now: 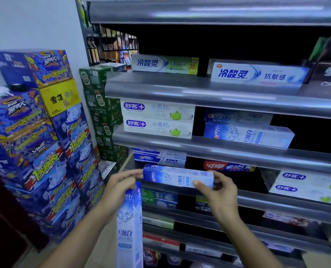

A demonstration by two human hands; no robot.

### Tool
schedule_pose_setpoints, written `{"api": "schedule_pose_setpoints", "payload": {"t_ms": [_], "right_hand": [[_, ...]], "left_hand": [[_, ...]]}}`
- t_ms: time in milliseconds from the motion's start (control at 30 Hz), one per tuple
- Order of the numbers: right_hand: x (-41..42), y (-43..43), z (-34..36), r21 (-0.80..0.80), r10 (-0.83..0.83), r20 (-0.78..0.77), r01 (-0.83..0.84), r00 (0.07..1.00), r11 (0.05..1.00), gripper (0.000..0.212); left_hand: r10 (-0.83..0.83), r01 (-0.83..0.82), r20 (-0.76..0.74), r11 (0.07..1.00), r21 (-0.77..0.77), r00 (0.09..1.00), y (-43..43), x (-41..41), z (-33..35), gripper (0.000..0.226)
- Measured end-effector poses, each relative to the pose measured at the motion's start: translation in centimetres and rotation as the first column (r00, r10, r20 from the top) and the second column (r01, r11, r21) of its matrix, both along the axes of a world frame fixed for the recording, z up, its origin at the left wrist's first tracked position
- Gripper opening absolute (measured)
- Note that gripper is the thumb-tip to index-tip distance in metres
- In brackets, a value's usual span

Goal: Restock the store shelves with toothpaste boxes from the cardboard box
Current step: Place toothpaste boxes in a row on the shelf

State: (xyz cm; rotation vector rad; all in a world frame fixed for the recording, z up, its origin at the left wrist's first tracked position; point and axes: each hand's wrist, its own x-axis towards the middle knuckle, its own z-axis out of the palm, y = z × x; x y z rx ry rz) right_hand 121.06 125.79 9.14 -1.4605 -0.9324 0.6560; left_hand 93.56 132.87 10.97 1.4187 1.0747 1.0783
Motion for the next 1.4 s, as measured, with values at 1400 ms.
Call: {"api": "schedule_pose_setpoints", "payload": {"t_ms": [1400], "right_hand": [[-1.0,-5.1,4.4,-0.260,0.549,-0.045,-0.541,0.834,0.800,0.049]], "left_hand": [[0.420,-0.418,0.334,0.905,-0.084,0.844,-1.4,3.2,6.2,0.020]]}}
